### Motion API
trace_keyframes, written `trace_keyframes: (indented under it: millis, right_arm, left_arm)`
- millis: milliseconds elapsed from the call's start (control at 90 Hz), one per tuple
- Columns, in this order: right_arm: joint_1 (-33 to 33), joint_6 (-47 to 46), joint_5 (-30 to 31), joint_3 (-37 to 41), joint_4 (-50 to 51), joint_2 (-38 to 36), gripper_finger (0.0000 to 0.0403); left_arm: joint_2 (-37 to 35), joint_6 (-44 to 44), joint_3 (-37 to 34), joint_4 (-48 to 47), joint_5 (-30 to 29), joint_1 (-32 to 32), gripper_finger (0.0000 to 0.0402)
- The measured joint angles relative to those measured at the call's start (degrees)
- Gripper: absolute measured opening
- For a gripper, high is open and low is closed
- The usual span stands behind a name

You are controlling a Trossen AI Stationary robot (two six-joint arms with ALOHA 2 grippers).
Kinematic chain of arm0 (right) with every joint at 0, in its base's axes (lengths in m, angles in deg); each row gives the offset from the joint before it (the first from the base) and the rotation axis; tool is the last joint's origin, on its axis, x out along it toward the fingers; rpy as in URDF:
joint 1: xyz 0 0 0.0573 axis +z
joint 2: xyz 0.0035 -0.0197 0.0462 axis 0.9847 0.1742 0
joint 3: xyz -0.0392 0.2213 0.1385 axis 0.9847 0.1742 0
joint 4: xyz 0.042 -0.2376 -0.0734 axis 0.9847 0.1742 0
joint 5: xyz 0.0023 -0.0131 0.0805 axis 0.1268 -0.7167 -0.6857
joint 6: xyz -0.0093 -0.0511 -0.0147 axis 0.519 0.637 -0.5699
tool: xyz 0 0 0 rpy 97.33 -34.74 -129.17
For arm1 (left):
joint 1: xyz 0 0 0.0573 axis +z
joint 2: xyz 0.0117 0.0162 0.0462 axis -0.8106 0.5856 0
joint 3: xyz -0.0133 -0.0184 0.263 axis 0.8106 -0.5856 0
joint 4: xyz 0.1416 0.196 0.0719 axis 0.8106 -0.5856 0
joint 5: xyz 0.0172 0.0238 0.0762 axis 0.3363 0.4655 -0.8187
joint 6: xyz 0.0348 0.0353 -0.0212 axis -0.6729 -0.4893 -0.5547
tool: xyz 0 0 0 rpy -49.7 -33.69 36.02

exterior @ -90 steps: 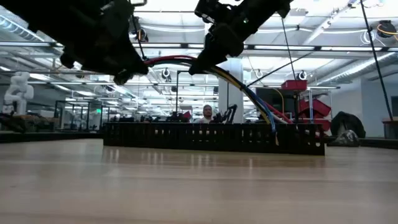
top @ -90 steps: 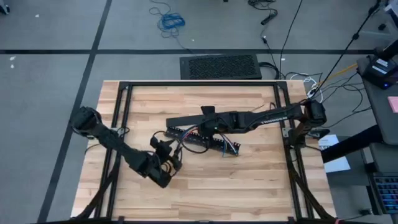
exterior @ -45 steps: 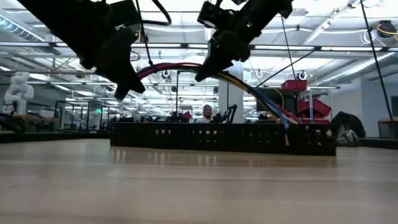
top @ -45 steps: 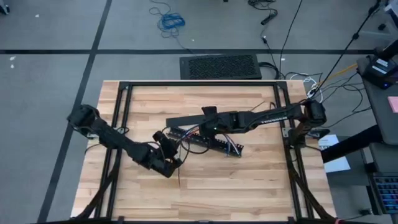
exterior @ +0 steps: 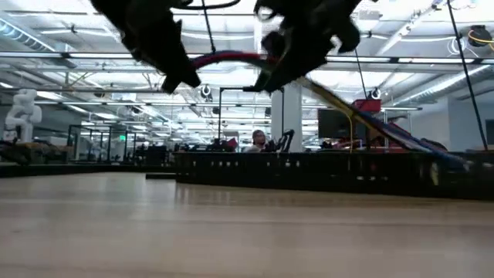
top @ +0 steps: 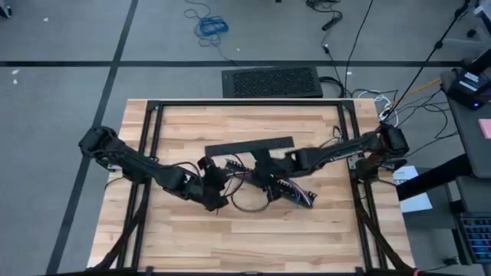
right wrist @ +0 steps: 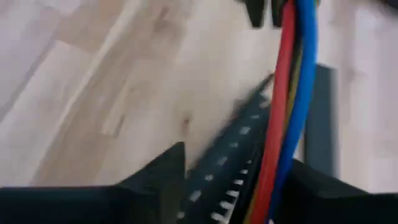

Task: Ziptie cables
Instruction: Put the zip tied cables into the black cable duct

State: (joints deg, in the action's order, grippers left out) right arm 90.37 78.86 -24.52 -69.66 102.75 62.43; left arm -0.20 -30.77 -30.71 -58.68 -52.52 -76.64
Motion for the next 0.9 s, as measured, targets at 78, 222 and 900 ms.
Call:
trace_keyframes:
  millis: [78,222,900]
  right_arm:
    - [4.2,-1.1,18.2,0.0,3.7,-3.1,0.0217]
    - [12.8,-10.6,41.1,0.0,15.0,-9.7,0.0221]
    - [25.6,-78.3,41.4,29.2,6.2,-9.2,0.0215]
  left_arm:
    - [0.0,0.2,0.3,-0.4,0.7,0.0,0.0040]
    - [0.0,0.5,0.6,-0.2,1.7,0.0,0.0040]
    - [0.0,5.0,0.6,1.4,-0.9,-3.9,0.0040]
